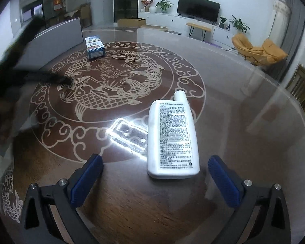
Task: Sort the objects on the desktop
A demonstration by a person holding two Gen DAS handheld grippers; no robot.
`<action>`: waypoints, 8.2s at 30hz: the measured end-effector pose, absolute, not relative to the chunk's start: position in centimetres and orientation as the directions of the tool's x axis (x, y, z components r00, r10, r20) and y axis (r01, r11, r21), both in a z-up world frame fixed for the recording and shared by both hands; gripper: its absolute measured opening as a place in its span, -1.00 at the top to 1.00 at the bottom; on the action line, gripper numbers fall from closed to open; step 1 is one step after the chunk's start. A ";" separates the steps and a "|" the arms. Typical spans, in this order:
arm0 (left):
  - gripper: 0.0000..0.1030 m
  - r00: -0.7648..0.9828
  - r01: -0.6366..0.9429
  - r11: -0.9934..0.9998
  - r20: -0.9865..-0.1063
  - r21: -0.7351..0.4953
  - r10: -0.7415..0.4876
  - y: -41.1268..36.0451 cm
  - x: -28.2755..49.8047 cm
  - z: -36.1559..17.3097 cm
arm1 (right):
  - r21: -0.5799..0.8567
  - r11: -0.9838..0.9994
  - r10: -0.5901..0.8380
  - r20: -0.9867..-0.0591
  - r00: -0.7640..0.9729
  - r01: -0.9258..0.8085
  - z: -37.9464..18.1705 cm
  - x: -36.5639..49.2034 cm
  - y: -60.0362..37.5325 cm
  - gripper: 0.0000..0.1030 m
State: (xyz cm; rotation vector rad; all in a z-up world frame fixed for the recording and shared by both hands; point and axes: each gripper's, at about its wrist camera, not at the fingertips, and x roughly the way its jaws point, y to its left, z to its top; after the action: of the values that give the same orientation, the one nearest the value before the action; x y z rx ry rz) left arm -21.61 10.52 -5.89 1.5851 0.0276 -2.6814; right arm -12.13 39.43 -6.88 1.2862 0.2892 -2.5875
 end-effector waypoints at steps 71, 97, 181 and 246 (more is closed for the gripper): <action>-1.00 -0.563 -0.169 -0.986 -0.821 -0.002 0.098 8.0 -12.0 -5.6 | -0.114 -0.960 -0.068 -0.790 -0.609 0.254 -6.9 -11.5 39.9 -1.00; -1.00 -0.564 -0.168 -0.986 -0.820 -0.004 0.099 7.8 -11.7 -5.6 | -0.114 -0.961 -0.067 -0.790 -0.610 0.253 -6.9 -11.7 40.1 -1.00; -1.00 -0.565 -0.167 -0.986 -0.820 -0.002 0.098 8.0 -11.4 -5.6 | -0.104 -0.963 -0.071 -0.793 -0.605 0.250 -7.2 -11.9 40.0 -1.00; -0.87 -0.568 0.462 -0.880 -0.725 0.111 -0.390 -21.3 -6.8 5.5 | 0.149 -0.653 -0.455 -0.861 -0.228 0.742 6.8 -13.7 -3.9 -0.92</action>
State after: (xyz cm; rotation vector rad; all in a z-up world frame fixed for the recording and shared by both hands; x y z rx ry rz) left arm -6.76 -21.28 5.46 1.0880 0.1242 -2.4186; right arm -13.71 -3.93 6.79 1.2318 0.3764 -1.9563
